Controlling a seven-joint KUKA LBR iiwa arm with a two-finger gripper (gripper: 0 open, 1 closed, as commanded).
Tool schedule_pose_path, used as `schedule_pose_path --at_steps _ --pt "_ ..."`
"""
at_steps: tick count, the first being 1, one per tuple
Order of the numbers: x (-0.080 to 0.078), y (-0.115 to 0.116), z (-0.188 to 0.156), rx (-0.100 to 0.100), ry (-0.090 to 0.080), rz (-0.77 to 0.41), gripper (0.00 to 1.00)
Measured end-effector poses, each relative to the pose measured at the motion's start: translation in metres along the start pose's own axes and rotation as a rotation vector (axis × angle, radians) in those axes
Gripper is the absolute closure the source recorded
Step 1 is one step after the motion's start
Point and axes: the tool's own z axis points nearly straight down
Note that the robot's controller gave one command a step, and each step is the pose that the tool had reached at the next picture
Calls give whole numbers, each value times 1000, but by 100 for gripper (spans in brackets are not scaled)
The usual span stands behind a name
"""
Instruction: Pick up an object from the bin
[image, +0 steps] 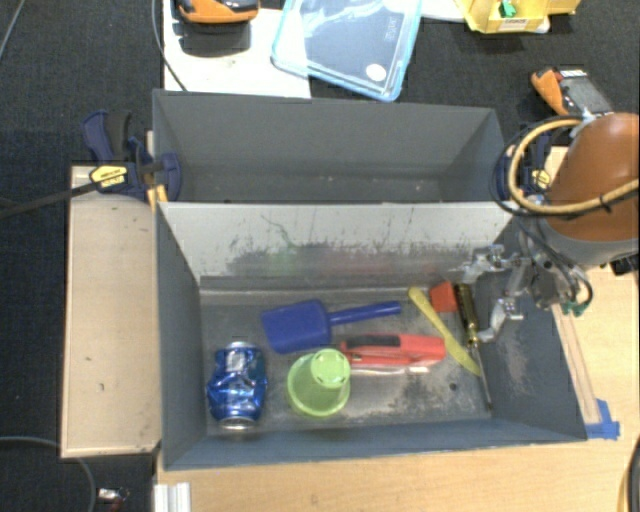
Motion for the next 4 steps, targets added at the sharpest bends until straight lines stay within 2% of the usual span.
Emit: schedule_pose_path --at_steps 1,2,3,4 --pt "0 0 0 0 0 -1 0" --pt "-17 38 -3 1 -5 -58 0" --pt "-18 35 -17 0 -7 -48 0" --pt "-11 80 -18 0 -7 -84 0"
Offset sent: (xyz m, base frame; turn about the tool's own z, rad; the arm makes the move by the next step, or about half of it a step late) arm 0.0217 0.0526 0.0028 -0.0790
